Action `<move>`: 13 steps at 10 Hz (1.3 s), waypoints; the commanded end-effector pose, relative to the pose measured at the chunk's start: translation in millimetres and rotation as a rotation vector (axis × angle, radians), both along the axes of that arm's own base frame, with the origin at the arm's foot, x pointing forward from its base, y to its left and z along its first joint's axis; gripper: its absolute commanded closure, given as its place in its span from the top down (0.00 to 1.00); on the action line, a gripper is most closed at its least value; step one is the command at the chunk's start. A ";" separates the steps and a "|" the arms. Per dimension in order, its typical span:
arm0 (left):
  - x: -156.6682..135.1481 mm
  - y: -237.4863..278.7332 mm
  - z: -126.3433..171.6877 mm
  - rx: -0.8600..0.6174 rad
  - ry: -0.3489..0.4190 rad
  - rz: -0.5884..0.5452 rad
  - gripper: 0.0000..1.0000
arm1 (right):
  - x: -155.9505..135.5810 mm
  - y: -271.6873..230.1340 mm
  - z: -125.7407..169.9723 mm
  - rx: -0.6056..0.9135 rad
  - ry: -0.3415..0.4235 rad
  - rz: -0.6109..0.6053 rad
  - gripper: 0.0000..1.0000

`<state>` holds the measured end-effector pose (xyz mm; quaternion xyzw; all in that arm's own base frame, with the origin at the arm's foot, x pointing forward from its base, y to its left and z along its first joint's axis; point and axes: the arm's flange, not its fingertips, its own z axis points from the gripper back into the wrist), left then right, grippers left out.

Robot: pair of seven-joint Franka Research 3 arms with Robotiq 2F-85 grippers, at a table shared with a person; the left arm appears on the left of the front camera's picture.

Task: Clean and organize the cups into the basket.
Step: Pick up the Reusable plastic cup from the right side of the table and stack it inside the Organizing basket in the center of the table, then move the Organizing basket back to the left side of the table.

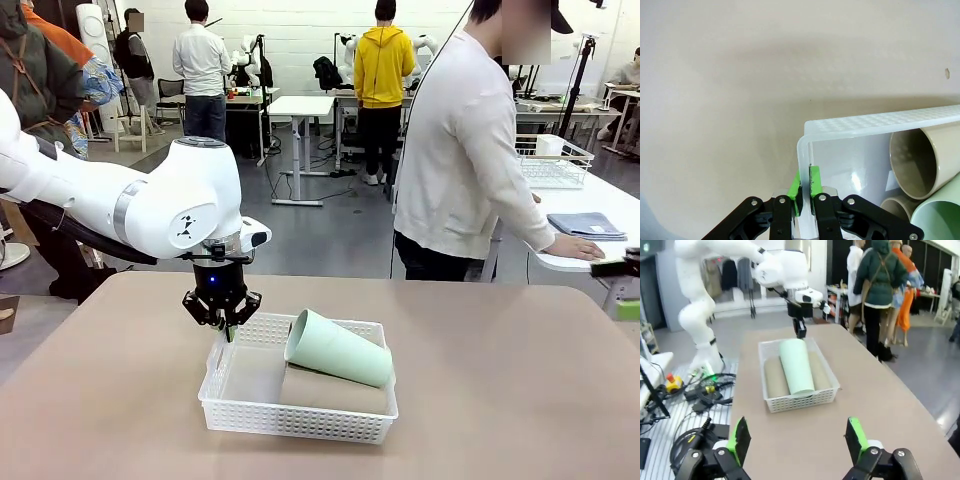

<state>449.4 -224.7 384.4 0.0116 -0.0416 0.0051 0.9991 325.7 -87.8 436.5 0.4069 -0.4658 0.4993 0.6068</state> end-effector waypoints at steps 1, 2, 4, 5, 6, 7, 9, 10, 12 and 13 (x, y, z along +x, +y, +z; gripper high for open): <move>0.5 -0.8 2.5 0.001 -0.007 0.000 0.00 | -10.6 -6.3 -31.2 0.025 0.020 0.047 1.00; 0.5 -0.8 2.5 0.001 -0.007 0.000 0.00 | -16.7 -12.7 -36.5 -0.012 0.021 0.048 1.00; 0.5 -0.8 2.5 0.001 -0.007 0.000 0.00 | -22.6 -21.2 -48.2 -0.024 0.026 0.041 1.00; 0.5 -0.8 2.5 0.001 -0.007 0.000 0.00 | -22.6 -19.6 -50.1 -0.035 0.025 0.028 1.00; 0.5 -0.8 2.5 0.001 -0.007 0.000 0.00 | -13.4 -26.1 -46.3 0.004 0.046 0.033 1.00; 0.5 -0.8 2.5 0.001 -0.007 0.000 0.00 | -13.4 -26.1 -46.3 0.004 0.046 0.033 1.00; 0.5 -0.8 2.5 0.001 -0.007 0.000 0.00 | -13.4 -26.1 -46.3 0.004 0.046 0.033 1.00; 0.5 -0.8 2.5 0.001 -0.007 0.000 0.00 | -13.4 -26.1 -46.3 0.004 0.046 0.033 1.00; 0.5 -0.8 2.5 0.001 -0.007 0.000 0.00 | -13.4 -26.1 -46.3 0.004 0.046 0.033 1.00; 0.5 -0.8 2.5 0.001 -0.007 0.000 0.00 | -13.4 -26.1 -46.3 0.004 0.046 0.033 1.00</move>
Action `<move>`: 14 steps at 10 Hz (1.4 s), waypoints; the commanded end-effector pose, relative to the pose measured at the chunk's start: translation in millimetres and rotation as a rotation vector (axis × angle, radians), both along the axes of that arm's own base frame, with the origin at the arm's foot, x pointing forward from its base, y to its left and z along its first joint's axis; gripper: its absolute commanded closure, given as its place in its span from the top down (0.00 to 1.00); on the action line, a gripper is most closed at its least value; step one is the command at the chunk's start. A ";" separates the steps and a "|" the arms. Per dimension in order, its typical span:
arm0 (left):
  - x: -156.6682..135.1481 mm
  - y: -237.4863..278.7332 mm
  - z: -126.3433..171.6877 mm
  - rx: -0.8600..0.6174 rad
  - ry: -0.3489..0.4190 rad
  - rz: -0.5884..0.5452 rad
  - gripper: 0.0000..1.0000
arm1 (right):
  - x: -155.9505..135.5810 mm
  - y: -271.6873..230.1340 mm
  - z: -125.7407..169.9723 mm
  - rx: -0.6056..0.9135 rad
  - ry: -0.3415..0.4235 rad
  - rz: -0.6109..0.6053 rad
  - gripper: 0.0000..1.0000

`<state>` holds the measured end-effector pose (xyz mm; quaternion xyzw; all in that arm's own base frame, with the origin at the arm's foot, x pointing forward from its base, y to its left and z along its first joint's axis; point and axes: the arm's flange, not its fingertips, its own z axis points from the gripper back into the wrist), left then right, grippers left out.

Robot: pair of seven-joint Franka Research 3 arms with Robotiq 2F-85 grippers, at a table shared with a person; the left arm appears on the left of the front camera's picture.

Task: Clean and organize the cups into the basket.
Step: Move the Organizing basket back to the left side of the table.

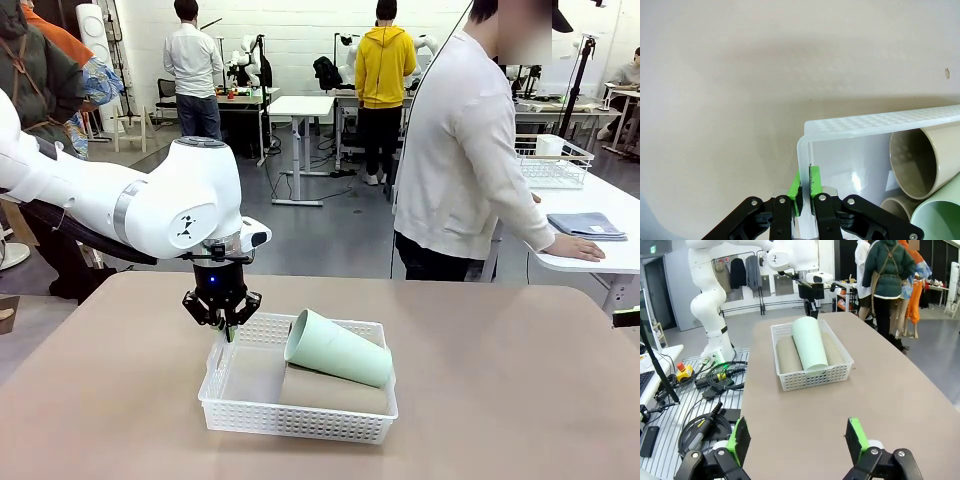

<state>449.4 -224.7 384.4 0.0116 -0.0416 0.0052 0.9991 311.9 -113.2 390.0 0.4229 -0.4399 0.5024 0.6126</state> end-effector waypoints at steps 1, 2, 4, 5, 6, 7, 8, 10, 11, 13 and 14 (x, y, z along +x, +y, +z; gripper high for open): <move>0.5 -0.8 2.5 0.001 -0.007 0.000 0.00 | 0.4 -0.6 0.1 0.018 -0.004 -0.001 1.00; 0.5 -0.8 2.5 0.001 -0.007 0.000 0.00 | 0.4 -0.6 0.1 0.018 -0.004 -0.001 1.00; 0.5 -0.8 2.5 0.001 -0.007 0.000 0.00 | 0.4 -0.6 0.1 0.018 -0.004 -0.001 1.00; 0.5 -0.8 2.5 0.001 -0.007 0.000 0.00 | 0.4 -0.6 0.1 0.018 -0.004 -0.001 1.00; 0.5 -0.8 2.5 0.001 -0.007 0.000 0.00 | 0.4 -0.6 0.1 0.018 -0.004 -0.001 1.00; 0.5 -0.8 2.5 0.001 -0.007 0.000 0.00 | 0.4 -0.6 0.1 0.018 -0.004 -0.001 1.00; 0.5 -0.8 2.5 0.001 -0.007 0.000 0.00 | -0.2 -0.2 0.1 0.000 0.001 -0.001 1.00; 0.5 -0.8 2.5 0.001 -0.007 0.000 0.00 | -41.9 -42.0 24.6 0.222 0.457 0.096 1.00; 0.5 -0.8 2.5 0.001 -0.007 0.000 0.00 | -53.1 -53.7 32.0 0.247 0.611 0.081 1.00; 0.5 -0.8 2.5 0.001 -0.007 0.000 0.00 | -72.8 -81.1 38.1 0.294 0.950 0.039 1.00; 0.5 -0.8 2.5 0.001 -0.007 0.000 0.00 | -77.3 -93.9 39.3 0.287 1.033 -0.010 1.00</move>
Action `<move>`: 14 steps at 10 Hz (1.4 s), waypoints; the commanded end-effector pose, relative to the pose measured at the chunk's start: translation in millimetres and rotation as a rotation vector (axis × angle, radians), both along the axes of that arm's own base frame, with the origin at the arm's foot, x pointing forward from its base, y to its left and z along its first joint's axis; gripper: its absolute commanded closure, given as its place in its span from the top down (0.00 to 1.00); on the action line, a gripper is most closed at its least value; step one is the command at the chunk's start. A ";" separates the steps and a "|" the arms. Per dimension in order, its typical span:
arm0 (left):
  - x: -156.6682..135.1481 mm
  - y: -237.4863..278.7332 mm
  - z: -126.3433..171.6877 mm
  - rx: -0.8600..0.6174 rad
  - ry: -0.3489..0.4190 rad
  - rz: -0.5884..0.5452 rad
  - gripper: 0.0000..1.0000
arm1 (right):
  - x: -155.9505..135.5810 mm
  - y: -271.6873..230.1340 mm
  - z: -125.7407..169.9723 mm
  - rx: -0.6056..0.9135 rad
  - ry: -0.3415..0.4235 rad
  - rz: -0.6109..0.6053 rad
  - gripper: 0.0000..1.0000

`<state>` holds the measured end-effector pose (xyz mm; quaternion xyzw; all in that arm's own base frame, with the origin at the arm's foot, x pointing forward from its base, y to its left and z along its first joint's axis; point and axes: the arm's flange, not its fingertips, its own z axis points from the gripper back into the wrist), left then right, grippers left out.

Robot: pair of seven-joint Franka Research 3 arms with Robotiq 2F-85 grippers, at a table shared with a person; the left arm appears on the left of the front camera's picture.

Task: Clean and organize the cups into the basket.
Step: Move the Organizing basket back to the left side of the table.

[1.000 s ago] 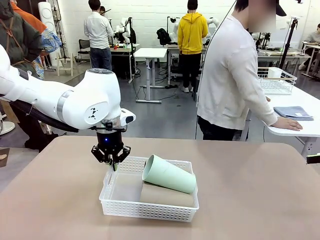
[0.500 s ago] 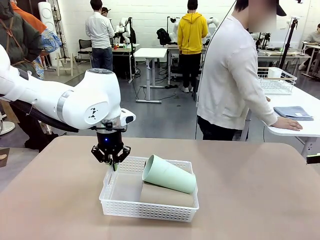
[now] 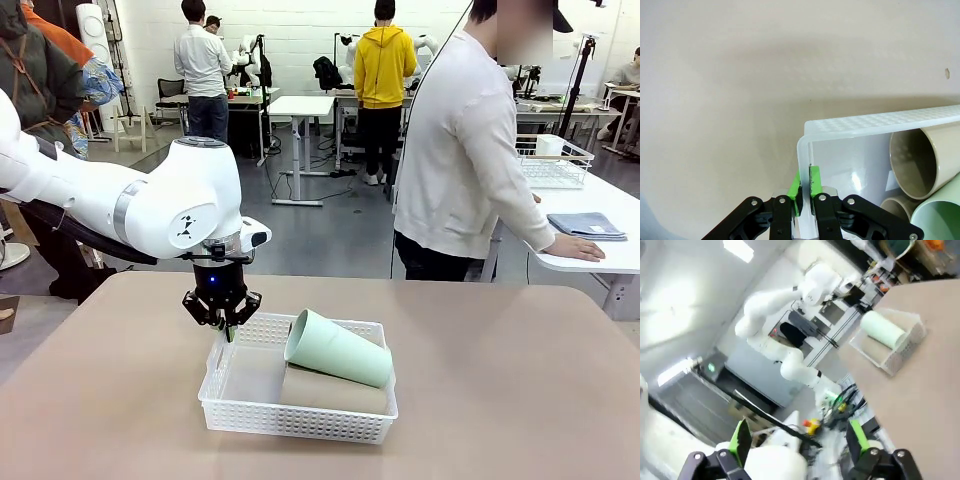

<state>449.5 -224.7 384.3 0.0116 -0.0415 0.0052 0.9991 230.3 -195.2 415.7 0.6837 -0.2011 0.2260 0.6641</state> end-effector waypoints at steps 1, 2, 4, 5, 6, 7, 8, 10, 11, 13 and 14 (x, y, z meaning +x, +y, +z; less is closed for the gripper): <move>0.5 -0.9 2.6 0.001 -0.007 0.000 0.00 | 3.4 -23.8 12.7 -0.063 0.223 -0.094 1.00; 0.5 -0.9 2.6 0.001 -0.007 0.000 0.00 | 2.8 -33.0 7.4 -0.103 0.323 -0.108 1.00; 0.5 -0.9 2.6 0.001 -0.007 0.000 0.00 | 5.1 -43.6 1.6 -0.143 0.379 -0.140 1.00; 0.5 -0.9 2.6 0.001 -0.007 0.000 0.00 | 4.9 -49.0 -0.9 -0.173 0.409 -0.172 1.00; 0.5 -0.9 2.6 0.001 -0.007 0.000 0.00 | 7.3 -56.0 -3.3 -0.170 0.418 -0.215 1.00; 0.5 -0.9 2.6 0.001 -0.007 0.000 0.00 | 10.6 -61.0 -6.3 -0.182 0.422 -0.272 1.00; 0.5 -0.9 2.6 0.001 -0.007 0.000 0.00 | 13.1 -65.1 -8.5 -0.193 0.424 -0.322 1.00; 0.5 -0.9 2.6 0.001 -0.007 0.000 0.00 | 15.3 -75.0 -9.3 -0.201 0.415 -0.409 1.00; 0.5 -0.9 2.6 0.001 -0.007 0.000 0.00 | 16.3 -78.7 -9.4 -0.178 0.396 -0.424 1.00; 0.5 -0.9 2.6 0.001 -0.007 0.000 0.00 | 11.6 -73.6 -12.9 -0.221 0.396 -0.341 1.00; 0.5 -0.9 2.6 0.001 -0.007 0.000 0.00 | 11.6 -73.6 -12.9 -0.221 0.396 -0.341 1.00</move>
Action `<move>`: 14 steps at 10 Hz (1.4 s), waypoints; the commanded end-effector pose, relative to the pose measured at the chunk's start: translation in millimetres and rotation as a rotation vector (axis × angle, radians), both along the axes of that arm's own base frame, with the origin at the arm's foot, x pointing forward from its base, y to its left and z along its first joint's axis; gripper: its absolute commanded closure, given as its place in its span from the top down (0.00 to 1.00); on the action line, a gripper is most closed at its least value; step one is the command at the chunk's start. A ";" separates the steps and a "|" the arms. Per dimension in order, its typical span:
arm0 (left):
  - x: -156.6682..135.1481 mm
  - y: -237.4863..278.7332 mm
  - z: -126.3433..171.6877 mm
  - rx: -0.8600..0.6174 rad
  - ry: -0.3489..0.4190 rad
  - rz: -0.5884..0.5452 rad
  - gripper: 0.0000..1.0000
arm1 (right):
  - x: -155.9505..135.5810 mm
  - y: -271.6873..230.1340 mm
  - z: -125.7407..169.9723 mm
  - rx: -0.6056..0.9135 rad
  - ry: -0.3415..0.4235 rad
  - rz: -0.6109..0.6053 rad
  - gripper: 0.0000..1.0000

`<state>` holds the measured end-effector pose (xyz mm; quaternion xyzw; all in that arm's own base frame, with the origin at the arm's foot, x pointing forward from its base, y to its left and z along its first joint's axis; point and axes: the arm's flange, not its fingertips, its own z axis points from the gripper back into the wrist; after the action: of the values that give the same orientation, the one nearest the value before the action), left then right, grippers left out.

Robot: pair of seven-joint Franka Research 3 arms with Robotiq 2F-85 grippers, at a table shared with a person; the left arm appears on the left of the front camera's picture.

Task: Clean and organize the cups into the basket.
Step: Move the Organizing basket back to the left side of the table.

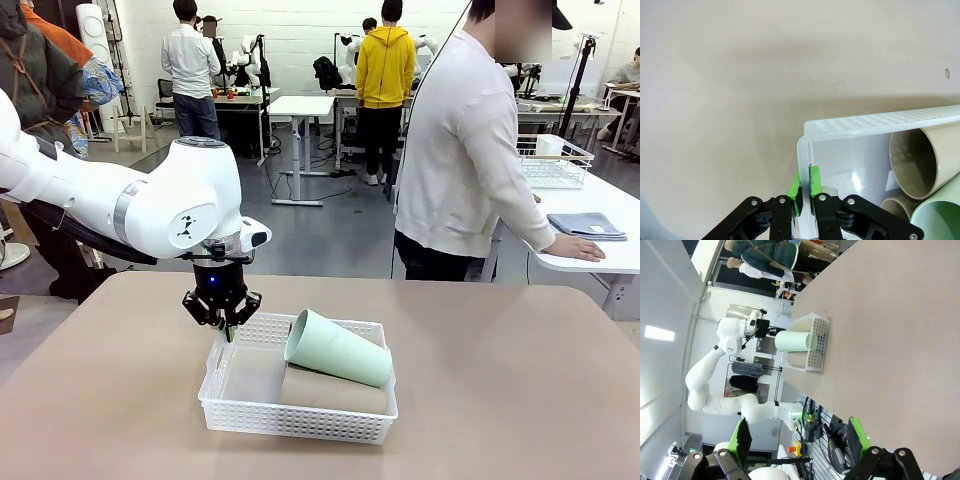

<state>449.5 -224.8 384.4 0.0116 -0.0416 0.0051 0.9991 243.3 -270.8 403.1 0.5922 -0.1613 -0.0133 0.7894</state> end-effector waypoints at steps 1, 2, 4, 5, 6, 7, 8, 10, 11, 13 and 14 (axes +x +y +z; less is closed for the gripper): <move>0.5 -0.8 2.5 0.001 -0.007 0.000 0.00 | -1.4 2.0 -0.3 0.002 0.004 0.021 1.00; 0.5 -0.8 2.5 0.001 -0.007 0.000 0.00 | -1.4 2.0 -0.3 0.002 0.004 0.021 1.00; 0.5 -0.8 2.5 0.001 -0.007 0.000 0.00 | -1.4 2.0 -0.3 0.002 0.004 0.021 1.00; 0.0 0.0 0.0 0.000 0.000 0.000 0.06 | -1.4 2.0 -0.3 0.002 0.004 0.021 1.00; 5.4 33.4 -5.2 0.072 -0.102 0.065 0.06 | -1.4 2.0 -0.3 0.002 0.004 0.021 1.00; 7.1 60.3 -6.5 0.127 -0.116 0.055 0.06 | -1.4 2.0 -0.3 0.002 0.004 0.021 1.00; 7.6 85.1 -3.5 0.152 -0.145 0.019 0.06 | -1.4 2.0 -0.3 0.002 0.004 0.021 1.00; 16.6 128.7 -3.0 0.235 -0.197 0.055 0.06 | -1.4 2.0 -0.3 0.002 0.004 0.021 1.00; 21.8 147.6 -5.6 0.256 -0.181 0.052 0.06 | -1.4 2.0 -0.3 0.002 0.004 0.021 1.00; 35.8 191.9 -12.5 0.214 -0.124 0.080 0.06 | -1.4 2.0 -0.3 0.002 0.004 0.021 1.00; 41.1 210.1 -15.7 0.198 -0.103 0.099 0.06 | -1.4 2.0 -0.3 0.002 0.004 0.021 1.00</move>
<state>481.3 -27.6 373.9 0.1208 -0.0987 0.0506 0.9865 244.0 -269.5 403.1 0.5934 -0.1595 -0.0113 0.7889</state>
